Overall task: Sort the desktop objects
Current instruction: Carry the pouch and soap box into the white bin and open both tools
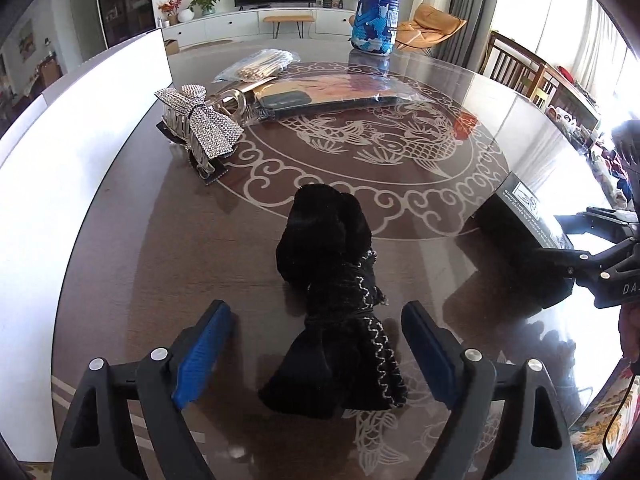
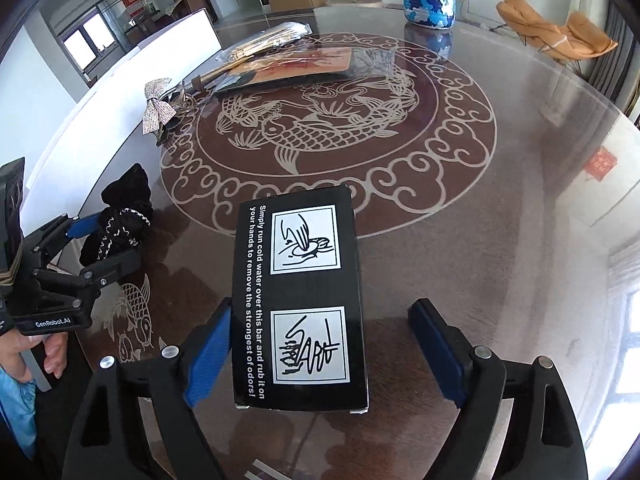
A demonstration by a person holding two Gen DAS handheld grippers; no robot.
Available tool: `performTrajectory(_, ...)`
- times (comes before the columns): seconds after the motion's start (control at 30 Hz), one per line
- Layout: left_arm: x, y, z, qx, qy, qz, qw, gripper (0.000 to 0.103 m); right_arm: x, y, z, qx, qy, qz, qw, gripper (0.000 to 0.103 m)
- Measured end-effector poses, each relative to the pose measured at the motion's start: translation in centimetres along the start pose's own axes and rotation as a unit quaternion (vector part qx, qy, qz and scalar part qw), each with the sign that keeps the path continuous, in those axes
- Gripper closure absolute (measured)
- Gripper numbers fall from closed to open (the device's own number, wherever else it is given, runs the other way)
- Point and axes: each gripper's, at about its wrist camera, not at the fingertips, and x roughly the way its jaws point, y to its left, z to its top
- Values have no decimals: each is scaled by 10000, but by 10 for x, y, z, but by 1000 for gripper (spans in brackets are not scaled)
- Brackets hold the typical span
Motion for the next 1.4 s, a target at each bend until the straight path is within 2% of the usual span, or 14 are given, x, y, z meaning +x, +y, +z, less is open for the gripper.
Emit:
performTrajectory(0.13, 1, -1, 1, 110, 30, 83, 9999, 19, 5, 6, 11, -255, 152, -30, 9996, 18)
performTrajectory(0.17, 0, -2, 0, 135, 11, 36, 9999, 39, 5, 9, 12, -360, 142, 18, 9992, 37)
performTrajectory(0.2, -2, -4, 0, 177, -41, 33, 9998, 64, 4, 13, 14, -464, 146, 92, 9988, 42)
performTrajectory(0.23, -4, -4, 1, 176, -3, -80, 9998, 74, 3, 18, 14, -559, 170, -20, 9983, 43)
performTrajectory(0.27, -8, -4, 0, 153, -3, -156, 9998, 74, 1, 22, 14, -629, 169, -65, 9979, 43)
performTrajectory(0.43, -41, -4, -7, 144, -281, -220, 9993, 74, -26, 29, 8, -523, -94, 280, 9982, 43)
performTrajectory(0.53, -67, 5, -4, 78, -408, -232, 9989, 74, -35, 35, 12, -431, -103, 449, 9980, 43)
performTrajectory(0.7, -124, 56, 8, -327, -709, -4, 9970, 73, -50, 67, 45, -625, -282, 783, 9946, 43)
performTrajectory(0.8, -158, 108, 13, -762, -881, 227, 9929, 73, -59, 105, 78, -907, -478, 1072, 9889, 43)
performTrajectory(0.9, -181, 162, 13, -1131, -930, 697, 9868, 74, -66, 155, 112, -1209, -645, 1405, 9806, 43)
performTrajectory(1.1, -189, 253, 3, -2027, -717, 1107, 9703, 74, -70, 276, 169, -1877, -894, 2090, 9556, 43)
performTrajectory(1.23, -177, 280, 3, -2333, -524, 1163, 9640, 74, -50, 349, 200, -2174, -911, 2322, 9437, 43)
performTrajectory(1.4, -145, 288, 8, -2442, -209, 1105, 9632, 74, -3, 403, 239, -2469, -854, 1980, 9447, 43)
